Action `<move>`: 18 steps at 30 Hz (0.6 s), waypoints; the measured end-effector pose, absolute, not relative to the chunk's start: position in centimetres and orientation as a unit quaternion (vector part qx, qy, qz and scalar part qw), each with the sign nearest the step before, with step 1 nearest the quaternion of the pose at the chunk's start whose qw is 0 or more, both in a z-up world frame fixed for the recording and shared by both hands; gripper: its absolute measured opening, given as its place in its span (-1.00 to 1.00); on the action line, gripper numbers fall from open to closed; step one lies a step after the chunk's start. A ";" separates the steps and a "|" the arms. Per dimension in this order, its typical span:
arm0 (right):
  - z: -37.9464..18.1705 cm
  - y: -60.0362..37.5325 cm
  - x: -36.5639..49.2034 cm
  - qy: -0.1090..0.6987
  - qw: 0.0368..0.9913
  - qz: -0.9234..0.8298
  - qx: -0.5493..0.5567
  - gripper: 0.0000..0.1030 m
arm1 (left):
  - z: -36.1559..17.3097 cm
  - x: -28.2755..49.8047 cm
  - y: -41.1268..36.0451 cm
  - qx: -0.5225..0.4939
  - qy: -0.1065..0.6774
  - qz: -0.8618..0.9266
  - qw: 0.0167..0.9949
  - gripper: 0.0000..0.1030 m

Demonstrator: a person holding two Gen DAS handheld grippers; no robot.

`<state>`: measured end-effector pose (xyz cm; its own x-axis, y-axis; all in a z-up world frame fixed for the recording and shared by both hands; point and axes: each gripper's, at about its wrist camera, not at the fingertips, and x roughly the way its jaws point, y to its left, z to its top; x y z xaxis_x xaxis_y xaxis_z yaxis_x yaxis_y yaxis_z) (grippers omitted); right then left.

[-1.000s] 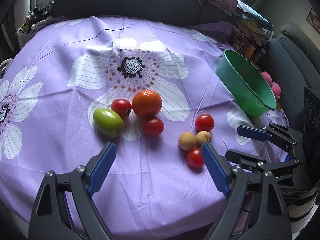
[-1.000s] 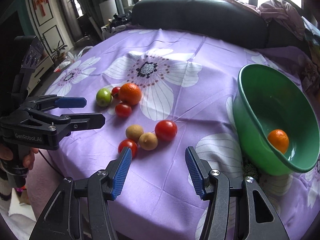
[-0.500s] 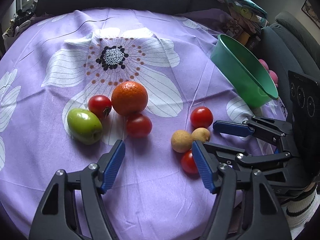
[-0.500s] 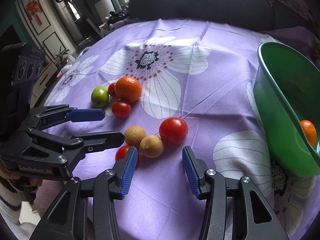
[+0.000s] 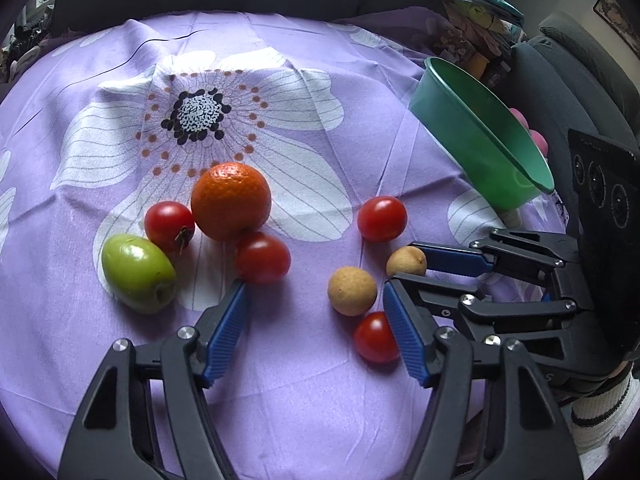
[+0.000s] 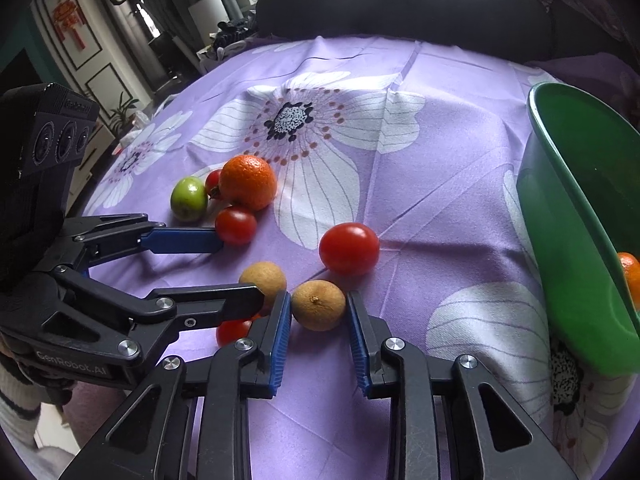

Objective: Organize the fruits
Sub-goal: 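Close the right gripper on a small brown fruit, then carry the brown fruit with the right gripper into the green bowl and release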

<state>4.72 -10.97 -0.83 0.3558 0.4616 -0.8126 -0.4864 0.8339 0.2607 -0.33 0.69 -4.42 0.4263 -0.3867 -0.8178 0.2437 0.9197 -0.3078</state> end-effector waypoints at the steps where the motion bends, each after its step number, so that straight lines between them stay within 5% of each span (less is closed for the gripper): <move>1: -0.8 -11.1 4.7 0.489 0.823 0.288 -0.011 -0.43 | -4.4 -0.3 0.5 -0.067 0.501 -0.186 0.843 0.25; 8: -0.2 -11.6 4.4 0.482 0.830 0.280 -0.011 -0.43 | -4.6 0.0 -1.0 -0.036 0.498 -0.185 0.847 -0.04; 12: -0.1 -11.9 4.3 0.481 0.831 0.279 -0.010 -0.43 | -4.8 0.4 -1.6 -0.037 0.497 -0.189 0.846 -0.44; 18: 0.3 -12.3 4.0 0.476 0.835 0.277 -0.005 -0.43 | -4.8 0.3 -1.9 -0.037 0.496 -0.184 0.848 -0.49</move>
<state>4.01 -12.32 0.33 0.3948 0.4569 -0.7971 -0.4668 0.8470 0.2543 0.34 -1.94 -4.75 0.4396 -0.3485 -0.8279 0.2746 0.9297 -0.2455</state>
